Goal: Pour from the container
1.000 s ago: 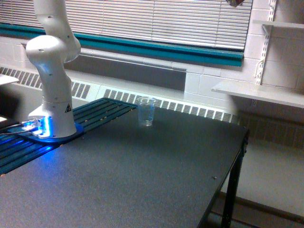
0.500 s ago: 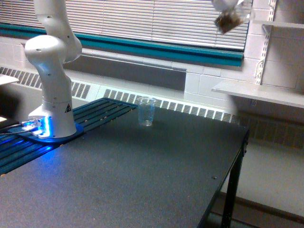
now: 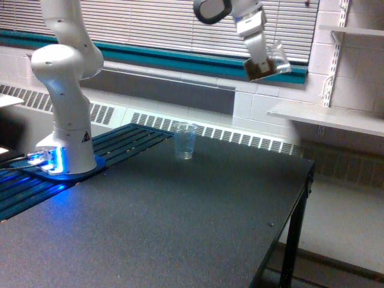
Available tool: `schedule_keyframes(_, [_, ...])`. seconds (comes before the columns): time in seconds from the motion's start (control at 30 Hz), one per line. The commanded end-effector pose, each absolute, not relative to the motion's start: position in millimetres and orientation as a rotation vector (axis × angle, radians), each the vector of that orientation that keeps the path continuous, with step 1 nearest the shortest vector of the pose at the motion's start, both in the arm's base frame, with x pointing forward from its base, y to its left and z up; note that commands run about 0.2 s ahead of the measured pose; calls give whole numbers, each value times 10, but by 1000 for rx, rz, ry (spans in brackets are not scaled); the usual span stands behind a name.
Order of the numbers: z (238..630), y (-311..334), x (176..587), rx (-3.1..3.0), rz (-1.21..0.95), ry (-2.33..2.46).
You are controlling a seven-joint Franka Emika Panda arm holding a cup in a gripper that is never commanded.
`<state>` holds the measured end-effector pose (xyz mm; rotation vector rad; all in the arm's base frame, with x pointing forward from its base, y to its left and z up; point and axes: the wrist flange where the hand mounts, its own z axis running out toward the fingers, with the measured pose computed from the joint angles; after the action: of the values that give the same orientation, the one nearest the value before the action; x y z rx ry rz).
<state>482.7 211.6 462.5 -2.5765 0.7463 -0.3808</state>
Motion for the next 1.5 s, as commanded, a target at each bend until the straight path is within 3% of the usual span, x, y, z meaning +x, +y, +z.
schedule_keyframes(0.03, [4424, 2109, 4578, -2521, -308, 866])
schedule_keyframes(0.57, [3685, 2007, 3802, -2559, -100, 1120])
schedule_keyframes(1.5, [3760, 2471, 3321, -2699, -128, 1023])
